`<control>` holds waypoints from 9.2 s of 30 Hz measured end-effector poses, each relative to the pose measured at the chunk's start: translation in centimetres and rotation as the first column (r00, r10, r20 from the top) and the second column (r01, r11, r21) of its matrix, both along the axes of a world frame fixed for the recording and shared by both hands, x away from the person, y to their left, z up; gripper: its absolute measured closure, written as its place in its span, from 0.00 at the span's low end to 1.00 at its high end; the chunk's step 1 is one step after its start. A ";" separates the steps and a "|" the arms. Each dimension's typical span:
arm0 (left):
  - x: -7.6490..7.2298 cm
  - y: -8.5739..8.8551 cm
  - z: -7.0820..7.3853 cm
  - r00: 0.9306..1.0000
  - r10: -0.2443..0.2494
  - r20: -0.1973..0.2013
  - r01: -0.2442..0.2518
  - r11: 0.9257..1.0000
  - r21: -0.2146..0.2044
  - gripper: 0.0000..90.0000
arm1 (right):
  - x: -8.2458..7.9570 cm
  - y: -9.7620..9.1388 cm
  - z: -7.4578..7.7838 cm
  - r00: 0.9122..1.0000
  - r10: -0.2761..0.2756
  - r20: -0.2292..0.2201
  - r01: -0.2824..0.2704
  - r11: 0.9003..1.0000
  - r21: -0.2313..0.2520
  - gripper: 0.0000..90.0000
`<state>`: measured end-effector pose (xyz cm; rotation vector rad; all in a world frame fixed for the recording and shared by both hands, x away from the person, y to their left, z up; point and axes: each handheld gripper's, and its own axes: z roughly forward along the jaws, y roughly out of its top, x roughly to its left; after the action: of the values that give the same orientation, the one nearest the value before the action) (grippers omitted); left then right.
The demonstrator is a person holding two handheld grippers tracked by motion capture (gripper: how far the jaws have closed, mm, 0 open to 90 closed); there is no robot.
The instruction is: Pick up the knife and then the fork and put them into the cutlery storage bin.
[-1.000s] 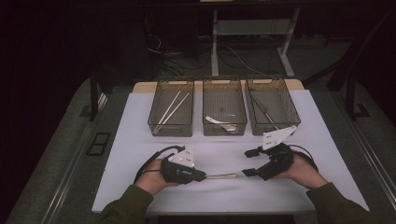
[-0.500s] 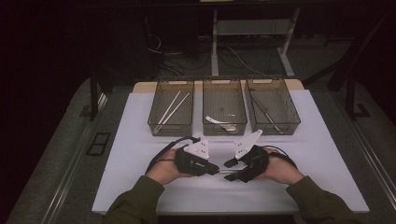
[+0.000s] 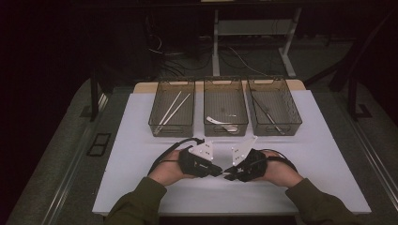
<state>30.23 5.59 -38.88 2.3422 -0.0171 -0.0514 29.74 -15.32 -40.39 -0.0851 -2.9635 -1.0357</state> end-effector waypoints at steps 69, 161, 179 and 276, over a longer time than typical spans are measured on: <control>-0.6 -0.1 -0.2 0.998 -0.053 0.021 0.053 0.999 0.009 0.94 | -0.1 1.0 -0.5 0.996 0.046 -0.076 -0.047 0.999 -0.016 0.90; -3.2 11.0 -3.2 0.849 0.524 -0.065 -0.524 0.820 -0.231 0.00 | 17.8 -16.4 0.1 0.439 -0.894 -0.087 0.898 0.440 0.011 0.96; -3.2 11.1 -3.2 0.850 0.522 -0.071 -0.523 0.820 -0.232 0.00 | 18.1 -15.6 -0.1 0.438 -0.897 -0.064 0.898 0.439 -0.015 0.82; -2.5 11.4 -3.1 0.851 0.521 -0.071 -0.521 0.818 -0.245 0.00 | -3.4 -15.0 -2.5 0.743 -0.663 -0.096 0.652 0.682 0.331 0.16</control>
<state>27.75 16.94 -42.00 2.0117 0.5887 0.2115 26.29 -30.33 -42.86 -1.2256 -2.7339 -1.6022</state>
